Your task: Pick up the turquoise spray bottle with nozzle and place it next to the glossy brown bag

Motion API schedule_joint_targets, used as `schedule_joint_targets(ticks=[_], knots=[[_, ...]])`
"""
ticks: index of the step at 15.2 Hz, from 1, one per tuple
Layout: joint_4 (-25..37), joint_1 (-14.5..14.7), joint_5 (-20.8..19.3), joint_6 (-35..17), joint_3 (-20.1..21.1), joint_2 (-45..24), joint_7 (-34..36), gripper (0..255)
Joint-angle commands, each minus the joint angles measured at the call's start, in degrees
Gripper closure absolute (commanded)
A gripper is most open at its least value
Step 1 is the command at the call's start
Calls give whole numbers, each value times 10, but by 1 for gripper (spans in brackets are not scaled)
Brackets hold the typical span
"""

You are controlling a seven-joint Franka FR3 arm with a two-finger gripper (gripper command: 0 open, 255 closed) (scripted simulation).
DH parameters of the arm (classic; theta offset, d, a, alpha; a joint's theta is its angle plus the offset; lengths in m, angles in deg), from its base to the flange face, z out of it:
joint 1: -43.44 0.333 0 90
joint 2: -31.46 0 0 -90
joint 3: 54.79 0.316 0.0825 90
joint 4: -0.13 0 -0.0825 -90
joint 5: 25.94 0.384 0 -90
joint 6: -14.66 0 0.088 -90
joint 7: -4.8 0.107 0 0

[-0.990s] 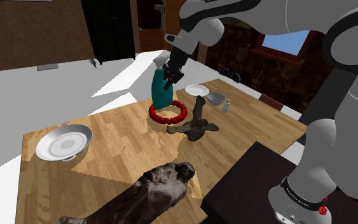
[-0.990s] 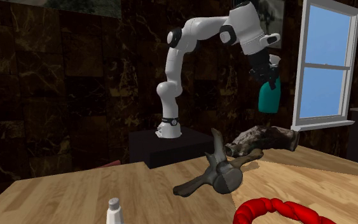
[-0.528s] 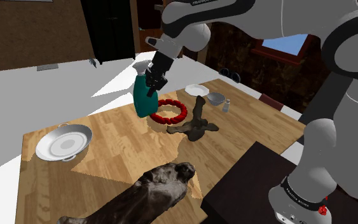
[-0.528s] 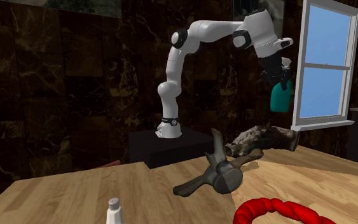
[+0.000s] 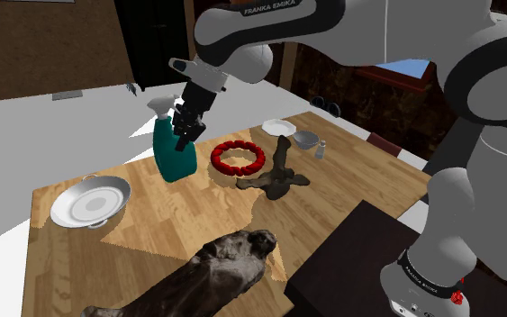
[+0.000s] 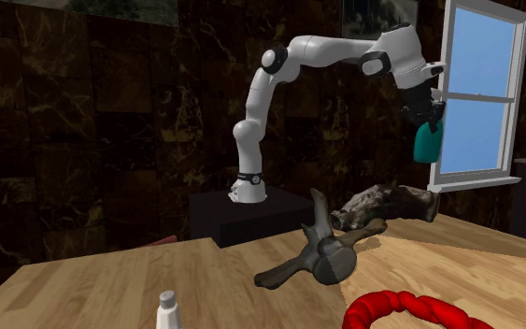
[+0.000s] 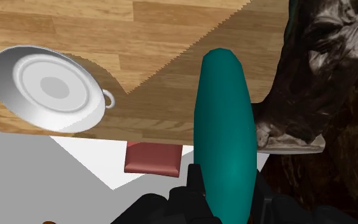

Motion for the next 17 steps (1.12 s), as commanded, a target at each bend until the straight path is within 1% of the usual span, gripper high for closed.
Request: schedule_joint_targets(ticks=[1,17], knots=[[4,3,5,-8,4,-10,2,255],[-54,-4,63,-86,23,-52,-70,255]])
